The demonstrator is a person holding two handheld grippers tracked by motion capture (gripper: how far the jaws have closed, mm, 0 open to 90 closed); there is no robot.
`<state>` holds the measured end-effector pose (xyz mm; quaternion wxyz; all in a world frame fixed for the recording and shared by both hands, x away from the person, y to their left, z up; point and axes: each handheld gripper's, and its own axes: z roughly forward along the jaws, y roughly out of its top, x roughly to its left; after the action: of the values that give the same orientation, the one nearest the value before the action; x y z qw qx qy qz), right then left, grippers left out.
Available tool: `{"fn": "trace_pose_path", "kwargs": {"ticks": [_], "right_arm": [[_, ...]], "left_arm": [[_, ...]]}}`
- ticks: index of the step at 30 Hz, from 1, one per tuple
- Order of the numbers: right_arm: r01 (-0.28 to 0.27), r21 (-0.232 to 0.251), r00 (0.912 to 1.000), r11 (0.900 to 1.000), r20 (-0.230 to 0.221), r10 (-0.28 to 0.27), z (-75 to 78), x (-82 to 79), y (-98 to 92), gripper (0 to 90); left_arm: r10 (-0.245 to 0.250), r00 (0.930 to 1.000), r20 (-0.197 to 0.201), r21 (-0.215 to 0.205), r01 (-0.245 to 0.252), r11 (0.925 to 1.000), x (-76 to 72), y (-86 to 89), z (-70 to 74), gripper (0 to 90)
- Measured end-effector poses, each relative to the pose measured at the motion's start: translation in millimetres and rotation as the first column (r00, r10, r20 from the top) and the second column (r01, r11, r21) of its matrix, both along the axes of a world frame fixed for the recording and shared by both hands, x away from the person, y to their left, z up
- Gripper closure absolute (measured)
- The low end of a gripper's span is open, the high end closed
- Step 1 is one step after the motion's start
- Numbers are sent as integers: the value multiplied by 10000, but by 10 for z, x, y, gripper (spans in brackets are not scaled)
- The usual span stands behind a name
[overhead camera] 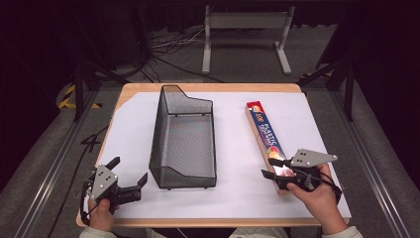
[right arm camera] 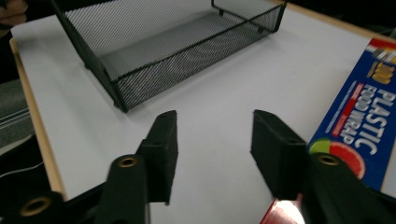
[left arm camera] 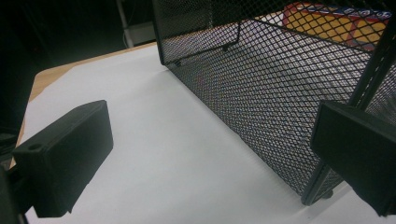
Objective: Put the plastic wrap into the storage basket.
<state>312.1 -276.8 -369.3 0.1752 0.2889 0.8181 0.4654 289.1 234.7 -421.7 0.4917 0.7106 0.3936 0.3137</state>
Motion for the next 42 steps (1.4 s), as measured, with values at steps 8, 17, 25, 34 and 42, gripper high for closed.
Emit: {"fn": "trace_pose_path", "kwargs": {"ticks": [8, 17, 25, 34, 42], "right_arm": [[333, 1145, 9957, 9929, 817, -428, 42, 30, -36, 314], [999, 2021, 9813, 9743, 1420, -1301, 104, 115, -27, 242], [1598, 2117, 9713, 9642, 1403, -1918, 180, 240, -8, 244], [2117, 1332, 9523, 9682, 1948, -2350, 291, 409, 73, 305], [2668, 920, 9498, 9593, 1434, -2779, 319, 641, 113, 274]], "left_arm": [[19, 10000, 17, -7, -19, 10000, -1, -12, -2, 0], [48, 10000, -8, 19, -48, 10000, -1, -12, -8, 1], [90, 10000, -25, 43, -90, 10000, 0, -11, -11, 1], [113, 9999, -51, 20, -113, 9999, -4, -7, -14, 0], [129, 9999, -26, 29, -129, 9999, -3, -2, -14, 1]]}}
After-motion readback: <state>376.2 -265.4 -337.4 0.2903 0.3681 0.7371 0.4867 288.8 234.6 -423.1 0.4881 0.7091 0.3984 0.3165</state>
